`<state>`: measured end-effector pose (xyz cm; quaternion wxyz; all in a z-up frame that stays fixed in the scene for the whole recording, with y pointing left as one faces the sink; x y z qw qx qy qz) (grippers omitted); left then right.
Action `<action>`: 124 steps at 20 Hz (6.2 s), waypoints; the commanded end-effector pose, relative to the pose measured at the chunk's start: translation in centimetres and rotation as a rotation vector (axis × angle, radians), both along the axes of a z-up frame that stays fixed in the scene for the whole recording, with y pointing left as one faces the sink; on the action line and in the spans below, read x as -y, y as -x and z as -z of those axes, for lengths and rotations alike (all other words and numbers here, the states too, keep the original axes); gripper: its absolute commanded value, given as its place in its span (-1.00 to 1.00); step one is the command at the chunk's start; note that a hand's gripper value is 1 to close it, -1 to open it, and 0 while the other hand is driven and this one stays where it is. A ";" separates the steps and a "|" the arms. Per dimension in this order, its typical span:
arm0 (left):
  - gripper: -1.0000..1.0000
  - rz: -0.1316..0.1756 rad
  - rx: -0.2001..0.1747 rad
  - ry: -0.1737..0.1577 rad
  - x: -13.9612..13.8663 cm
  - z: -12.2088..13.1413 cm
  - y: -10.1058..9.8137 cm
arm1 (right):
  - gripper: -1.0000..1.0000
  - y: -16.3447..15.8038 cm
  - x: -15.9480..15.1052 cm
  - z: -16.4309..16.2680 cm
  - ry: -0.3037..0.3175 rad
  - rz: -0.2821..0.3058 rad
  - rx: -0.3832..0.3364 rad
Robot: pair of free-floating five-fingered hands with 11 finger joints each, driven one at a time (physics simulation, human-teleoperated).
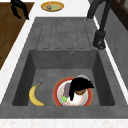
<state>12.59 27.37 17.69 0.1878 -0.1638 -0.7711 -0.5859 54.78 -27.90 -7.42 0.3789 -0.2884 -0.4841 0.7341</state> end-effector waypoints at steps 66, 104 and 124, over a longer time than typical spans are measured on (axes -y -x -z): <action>0.00 0.000 0.000 0.000 0.0 0.0 0.0 | -1.00 0.2 -1.2 -1.1 -0.011 -0.303 -0.014; 0.00 0.000 0.000 0.000 0.0 0.0 0.0 | 1.00 -1.9 0.9 -13.6 -0.001 -0.248 0.008; 0.00 0.000 0.000 0.000 0.0 0.0 0.0 | 1.00 3.0 3.3 -22.6 -0.029 -0.200 -0.022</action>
